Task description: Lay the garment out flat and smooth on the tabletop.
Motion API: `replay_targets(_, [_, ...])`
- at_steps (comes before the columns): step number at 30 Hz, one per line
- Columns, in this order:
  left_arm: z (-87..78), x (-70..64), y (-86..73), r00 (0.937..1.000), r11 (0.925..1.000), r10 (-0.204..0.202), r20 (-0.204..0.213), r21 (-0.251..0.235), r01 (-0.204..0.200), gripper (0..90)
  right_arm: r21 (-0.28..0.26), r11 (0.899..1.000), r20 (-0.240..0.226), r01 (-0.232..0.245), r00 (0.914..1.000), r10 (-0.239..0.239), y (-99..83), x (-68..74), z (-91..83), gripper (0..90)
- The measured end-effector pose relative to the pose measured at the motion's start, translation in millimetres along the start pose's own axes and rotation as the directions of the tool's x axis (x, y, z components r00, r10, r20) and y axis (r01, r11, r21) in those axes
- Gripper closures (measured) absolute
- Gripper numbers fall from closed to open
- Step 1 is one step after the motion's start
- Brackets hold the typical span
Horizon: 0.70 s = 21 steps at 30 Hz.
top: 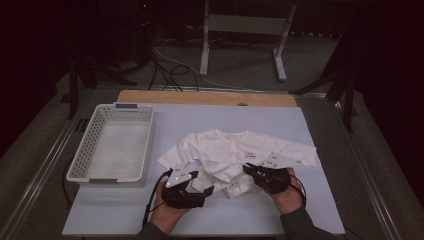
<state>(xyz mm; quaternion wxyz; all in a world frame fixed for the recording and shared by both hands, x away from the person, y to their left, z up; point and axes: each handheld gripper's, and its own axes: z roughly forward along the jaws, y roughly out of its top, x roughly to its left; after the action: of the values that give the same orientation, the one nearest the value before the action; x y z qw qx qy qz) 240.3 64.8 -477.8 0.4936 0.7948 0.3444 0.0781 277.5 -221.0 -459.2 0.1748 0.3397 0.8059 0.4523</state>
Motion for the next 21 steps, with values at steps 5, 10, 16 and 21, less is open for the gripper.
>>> replay_targets(5, [25.9,-18.4,5.5,0.9966,0.9973,0.067,0.048,0.027,-0.068,27.0,-0.014,1.000,-0.006,-0.028,0.9996,0.028,3.5,-1.1,2.5,83.6])
replay_targets(10, [43.5,-21.0,13.9,0.9968,0.9961,0.080,0.000,0.037,-0.080,27.4,-0.020,0.999,-0.022,-0.025,0.9995,0.025,3.7,0.9,3.0,83.5])
replay_targets(16, [46.6,-2.9,31.7,0.9982,0.9999,0.007,0.060,0.008,-0.008,73.0,-0.016,1.000,-0.031,-0.002,0.9995,0.002,1.4,2.9,2.5,83.4])
replay_targets(21, [23.3,6.5,52.2,0.9963,0.9988,-0.007,0.086,-0.048,0.012,88.0,0.023,0.998,0.016,0.064,0.9978,-0.064,-1.2,8.2,8.0,64.3])
